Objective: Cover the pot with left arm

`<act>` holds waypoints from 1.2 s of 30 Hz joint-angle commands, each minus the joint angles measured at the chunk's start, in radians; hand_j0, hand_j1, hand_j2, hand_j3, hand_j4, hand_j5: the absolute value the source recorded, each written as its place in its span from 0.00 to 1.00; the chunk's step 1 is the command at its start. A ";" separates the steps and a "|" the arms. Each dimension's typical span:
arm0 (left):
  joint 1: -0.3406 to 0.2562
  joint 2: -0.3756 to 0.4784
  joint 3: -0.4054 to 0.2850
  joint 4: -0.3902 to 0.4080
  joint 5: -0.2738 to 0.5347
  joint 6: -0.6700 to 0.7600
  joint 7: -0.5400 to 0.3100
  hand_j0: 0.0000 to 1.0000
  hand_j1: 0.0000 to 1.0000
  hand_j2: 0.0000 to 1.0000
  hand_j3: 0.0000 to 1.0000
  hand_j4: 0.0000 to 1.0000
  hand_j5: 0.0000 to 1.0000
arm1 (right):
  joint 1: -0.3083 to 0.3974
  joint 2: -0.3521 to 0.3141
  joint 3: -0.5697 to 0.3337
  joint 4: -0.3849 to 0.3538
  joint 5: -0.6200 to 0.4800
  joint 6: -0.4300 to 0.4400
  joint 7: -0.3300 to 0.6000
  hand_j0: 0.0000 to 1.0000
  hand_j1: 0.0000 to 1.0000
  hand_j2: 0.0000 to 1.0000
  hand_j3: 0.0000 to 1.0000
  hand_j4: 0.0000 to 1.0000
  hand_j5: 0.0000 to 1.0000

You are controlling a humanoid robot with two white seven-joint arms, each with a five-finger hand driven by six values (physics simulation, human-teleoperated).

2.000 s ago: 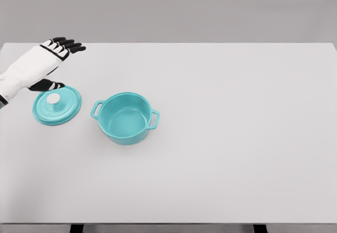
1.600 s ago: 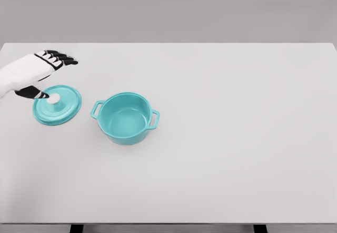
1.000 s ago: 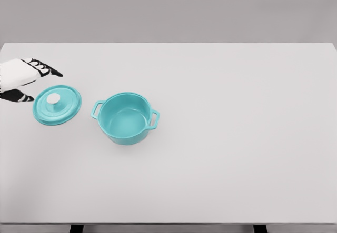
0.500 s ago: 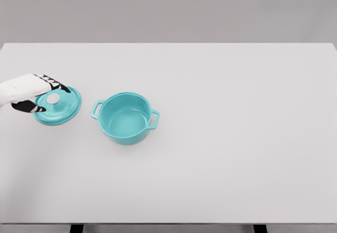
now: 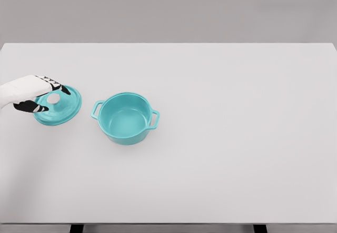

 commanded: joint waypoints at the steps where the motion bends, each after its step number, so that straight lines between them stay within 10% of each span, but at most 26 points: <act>1: 0.000 0.001 0.000 0.001 0.005 0.003 0.000 0.73 0.73 0.73 0.73 0.73 0.73 | 0.000 0.000 0.000 0.000 0.000 0.000 0.000 1.00 1.00 1.00 1.00 1.00 1.00; 36: -0.046 -0.050 -0.001 0.104 -0.034 0.003 0.000 0.74 0.74 0.74 0.74 0.74 0.74 | 0.000 0.000 0.000 0.000 -0.001 0.000 0.000 1.00 1.00 1.00 1.00 1.00 1.00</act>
